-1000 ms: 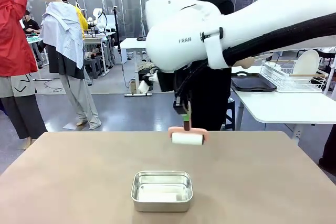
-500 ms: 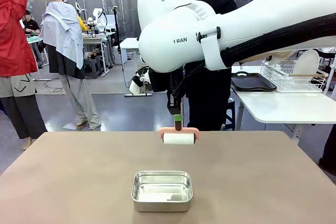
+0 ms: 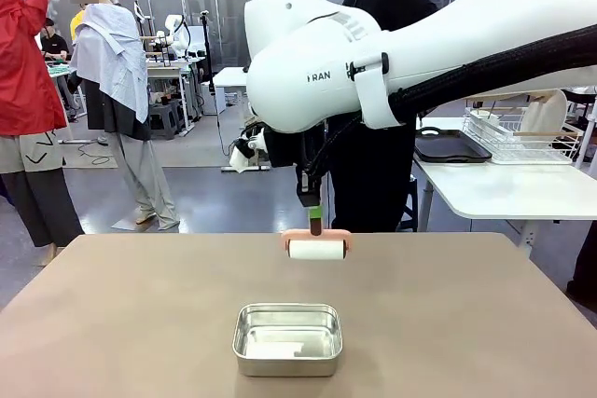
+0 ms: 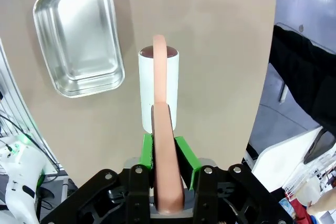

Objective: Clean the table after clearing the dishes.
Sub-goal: Place the Lint Roller back on top of the Airtight Container.

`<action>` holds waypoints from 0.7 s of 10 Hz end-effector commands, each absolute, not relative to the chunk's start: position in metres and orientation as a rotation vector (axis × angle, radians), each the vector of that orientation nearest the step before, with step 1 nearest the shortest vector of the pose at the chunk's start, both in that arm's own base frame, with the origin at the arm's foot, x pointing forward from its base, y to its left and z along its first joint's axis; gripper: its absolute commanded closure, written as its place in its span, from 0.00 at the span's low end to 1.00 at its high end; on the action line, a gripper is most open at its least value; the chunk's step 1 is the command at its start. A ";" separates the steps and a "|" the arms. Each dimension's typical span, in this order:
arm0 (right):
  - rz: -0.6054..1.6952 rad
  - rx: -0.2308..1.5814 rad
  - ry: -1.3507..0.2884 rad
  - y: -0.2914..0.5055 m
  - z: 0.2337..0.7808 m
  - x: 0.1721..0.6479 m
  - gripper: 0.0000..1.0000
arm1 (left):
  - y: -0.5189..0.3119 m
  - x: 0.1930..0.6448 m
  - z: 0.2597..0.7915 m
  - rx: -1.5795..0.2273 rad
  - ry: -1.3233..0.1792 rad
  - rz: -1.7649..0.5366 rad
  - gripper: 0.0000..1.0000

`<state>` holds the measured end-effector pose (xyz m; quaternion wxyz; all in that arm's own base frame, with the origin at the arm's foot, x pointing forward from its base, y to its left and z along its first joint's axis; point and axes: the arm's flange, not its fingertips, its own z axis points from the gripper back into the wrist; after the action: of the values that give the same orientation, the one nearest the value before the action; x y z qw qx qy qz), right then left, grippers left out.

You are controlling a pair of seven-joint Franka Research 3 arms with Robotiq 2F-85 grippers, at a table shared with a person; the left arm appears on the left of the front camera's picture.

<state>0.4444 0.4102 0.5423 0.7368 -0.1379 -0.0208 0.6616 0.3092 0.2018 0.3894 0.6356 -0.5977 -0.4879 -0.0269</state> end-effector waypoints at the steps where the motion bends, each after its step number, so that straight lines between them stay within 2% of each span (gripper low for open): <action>1: 1.501 -0.232 -0.033 0.423 0.534 0.433 0.77 | 0.202 0.305 0.391 -1.374 -1.116 -0.070 0.00; 4: 1.529 -0.083 -0.013 0.433 0.513 0.425 0.77 | 0.202 0.305 0.391 -1.374 -1.116 -0.070 0.00; 7: 1.492 -0.016 0.074 0.432 0.486 0.426 0.77 | 0.202 0.305 0.391 -1.374 -1.116 -0.070 0.00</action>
<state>0.4298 0.4400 0.4911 0.7349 -0.0228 0.0248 0.6773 0.3092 0.2019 0.3894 0.6355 -0.5978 -0.4879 -0.0269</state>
